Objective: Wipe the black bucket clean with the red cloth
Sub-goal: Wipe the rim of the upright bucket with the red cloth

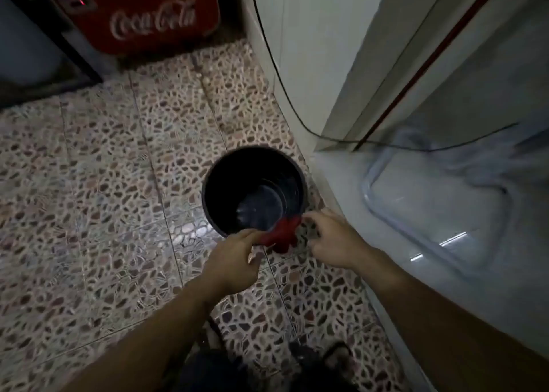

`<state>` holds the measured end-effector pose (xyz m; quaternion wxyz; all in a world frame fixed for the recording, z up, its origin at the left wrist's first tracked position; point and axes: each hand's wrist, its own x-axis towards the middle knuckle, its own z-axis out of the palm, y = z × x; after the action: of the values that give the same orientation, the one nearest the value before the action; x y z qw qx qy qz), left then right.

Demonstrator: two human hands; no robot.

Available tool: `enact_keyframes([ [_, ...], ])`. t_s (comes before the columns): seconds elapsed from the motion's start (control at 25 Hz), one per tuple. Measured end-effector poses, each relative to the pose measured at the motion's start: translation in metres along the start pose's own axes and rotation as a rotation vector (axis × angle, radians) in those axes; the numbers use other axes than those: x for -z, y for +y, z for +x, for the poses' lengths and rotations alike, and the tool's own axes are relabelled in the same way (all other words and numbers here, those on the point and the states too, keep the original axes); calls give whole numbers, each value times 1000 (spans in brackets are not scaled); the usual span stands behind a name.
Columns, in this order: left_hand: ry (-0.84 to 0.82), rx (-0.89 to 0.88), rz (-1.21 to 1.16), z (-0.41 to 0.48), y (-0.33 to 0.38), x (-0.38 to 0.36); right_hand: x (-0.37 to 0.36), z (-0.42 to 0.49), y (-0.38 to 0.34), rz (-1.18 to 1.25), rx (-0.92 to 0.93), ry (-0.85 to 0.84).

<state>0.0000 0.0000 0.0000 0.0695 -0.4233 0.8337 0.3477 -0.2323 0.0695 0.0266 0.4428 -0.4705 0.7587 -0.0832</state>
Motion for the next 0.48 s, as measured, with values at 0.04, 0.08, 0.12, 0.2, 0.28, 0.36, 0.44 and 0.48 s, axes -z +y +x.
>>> enact_keyframes([
  [0.04,4,-62,65,14,-13,-22,-19,14,9,-53,27,-9],
  [0.08,24,-97,157,28,-25,-40,-35,29,17,-143,77,13],
  [0.12,20,-106,227,43,-35,-56,-53,44,25,-247,134,37],
  [0.2,47,-109,302,66,-58,-80,-88,73,40,-457,262,93],
  [0.28,111,-155,291,76,-77,-96,-109,92,53,-612,367,136],
  [0.36,177,-231,306,81,-93,-101,-118,104,61,-691,462,212],
  [0.44,193,-306,340,86,-98,-102,-115,113,66,-673,527,273],
  [0.48,196,-340,348,88,-98,-103,-111,115,68,-647,550,287],
])
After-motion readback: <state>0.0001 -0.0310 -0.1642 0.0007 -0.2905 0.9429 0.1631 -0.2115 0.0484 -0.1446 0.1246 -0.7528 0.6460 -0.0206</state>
